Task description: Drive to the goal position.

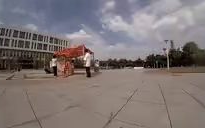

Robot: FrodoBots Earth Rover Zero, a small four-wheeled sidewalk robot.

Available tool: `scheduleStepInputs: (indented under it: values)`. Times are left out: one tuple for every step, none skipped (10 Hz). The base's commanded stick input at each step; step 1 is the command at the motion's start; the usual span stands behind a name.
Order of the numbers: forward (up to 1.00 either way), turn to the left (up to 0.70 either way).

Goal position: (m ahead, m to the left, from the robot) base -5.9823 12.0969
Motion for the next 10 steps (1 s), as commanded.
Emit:
scheduleStepInputs:
  values:
    - [0.00, -1.00]
    - [0.00, -1.00]
    - [0.00, -1.00]
    - [0.00, -1.00]
    - [0.00, -1.00]
    - [0.00, -1.00]
    - [0.00, -1.00]
    - [0.00, -1.00]
    - [0.00, -1.00]
    - [0.00, -1.00]
